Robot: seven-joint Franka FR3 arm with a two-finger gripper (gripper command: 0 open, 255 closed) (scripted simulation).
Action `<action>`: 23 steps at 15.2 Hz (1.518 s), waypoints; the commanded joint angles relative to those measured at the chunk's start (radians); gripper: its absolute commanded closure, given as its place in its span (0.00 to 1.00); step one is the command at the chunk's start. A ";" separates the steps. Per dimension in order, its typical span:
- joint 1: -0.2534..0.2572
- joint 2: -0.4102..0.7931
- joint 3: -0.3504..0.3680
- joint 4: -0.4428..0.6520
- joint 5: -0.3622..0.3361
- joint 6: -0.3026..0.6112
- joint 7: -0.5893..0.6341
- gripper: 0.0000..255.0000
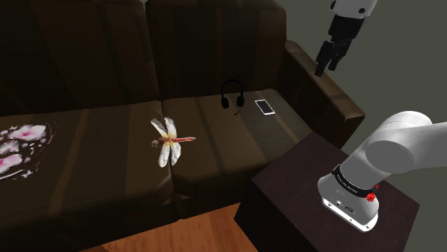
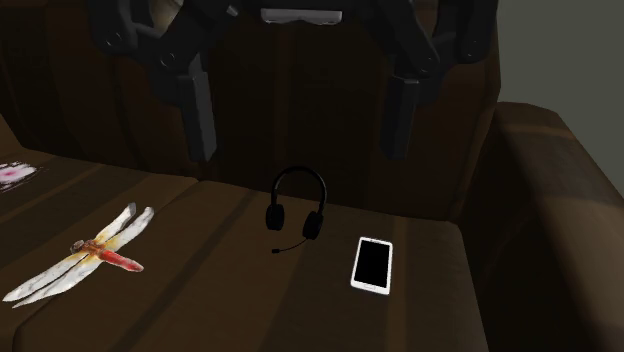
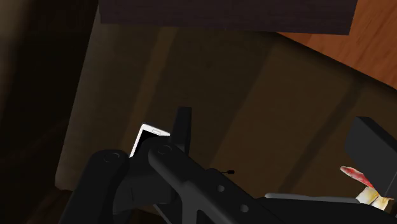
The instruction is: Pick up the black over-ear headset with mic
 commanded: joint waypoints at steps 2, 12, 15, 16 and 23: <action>-0.001 0.027 -0.004 -0.008 0.002 0.035 -0.001 0.00; 0.001 0.358 -0.048 -0.005 0.043 0.365 -0.022 0.00; 0.005 0.472 -0.061 0.024 0.065 0.449 -0.036 0.00; 0.006 0.511 -0.065 0.037 0.074 0.475 -0.041 0.00; 0.012 0.789 -0.086 0.163 0.152 0.621 -0.090 0.00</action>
